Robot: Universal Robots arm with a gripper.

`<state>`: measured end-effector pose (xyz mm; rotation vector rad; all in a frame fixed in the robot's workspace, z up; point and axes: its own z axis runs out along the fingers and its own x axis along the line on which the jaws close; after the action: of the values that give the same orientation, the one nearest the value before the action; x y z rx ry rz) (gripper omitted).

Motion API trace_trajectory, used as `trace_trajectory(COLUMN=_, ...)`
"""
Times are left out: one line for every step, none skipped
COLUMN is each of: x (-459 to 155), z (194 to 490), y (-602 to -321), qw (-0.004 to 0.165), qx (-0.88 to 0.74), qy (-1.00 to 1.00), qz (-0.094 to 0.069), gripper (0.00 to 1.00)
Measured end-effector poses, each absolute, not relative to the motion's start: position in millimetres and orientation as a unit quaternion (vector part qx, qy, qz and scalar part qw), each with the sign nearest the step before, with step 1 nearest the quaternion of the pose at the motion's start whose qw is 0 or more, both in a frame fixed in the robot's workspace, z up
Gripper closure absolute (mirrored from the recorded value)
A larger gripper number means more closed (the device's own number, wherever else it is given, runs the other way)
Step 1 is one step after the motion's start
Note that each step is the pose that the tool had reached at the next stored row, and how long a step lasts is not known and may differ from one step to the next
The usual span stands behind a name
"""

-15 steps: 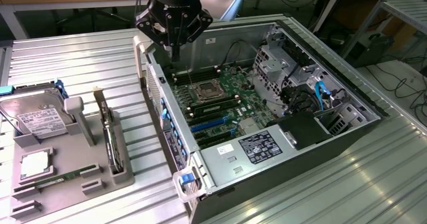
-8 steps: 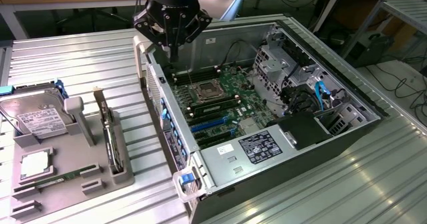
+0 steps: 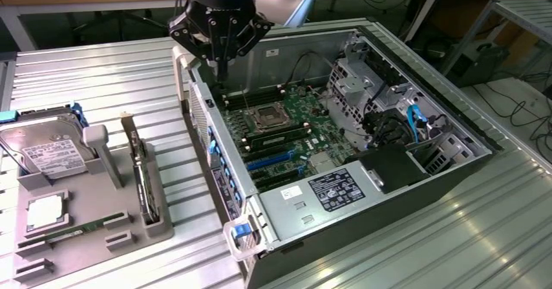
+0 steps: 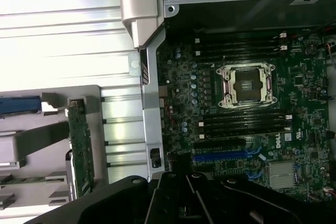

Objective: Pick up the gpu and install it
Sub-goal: 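Reach for the gpu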

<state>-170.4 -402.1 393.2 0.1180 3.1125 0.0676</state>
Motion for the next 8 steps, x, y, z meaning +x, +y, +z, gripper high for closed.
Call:
trace_trajectory(x=-170.8, z=393.2, y=-402.2, qw=0.013, qx=0.038, qy=0.999, qz=0.022, gripper=0.89)
trace_trajectory(x=-171.2, z=393.2, y=-402.3, qw=0.013, qx=0.038, qy=0.999, qz=0.022, gripper=0.89)
trace_trajectory(x=-171.6, z=393.2, y=-402.4, qw=0.013, qx=0.038, qy=0.999, qz=0.022, gripper=0.89)
trace_trajectory(x=-172.1, z=393.2, y=-402.6, qw=0.013, qx=0.038, qy=0.999, qz=0.022, gripper=0.89)
trace_trajectory(x=-172.5, z=393.2, y=-402.7, qw=0.013, qx=0.038, qy=0.999, qz=0.022, gripper=0.89)
trace_trajectory(x=-172.9, z=393.2, y=-402.8, qw=0.013, qx=0.038, qy=0.999, qz=0.022, gripper=0.89)
trace_trajectory(x=-173.6, z=393.2, y=-403.0, qw=0.013, qx=0.038, qy=0.999, qz=0.022, gripper=0.89)
trace_trajectory(x=-174.3, z=393.2, y=-403.2, qw=0.013, qx=0.038, qy=0.999, qz=0.022, gripper=0.89)
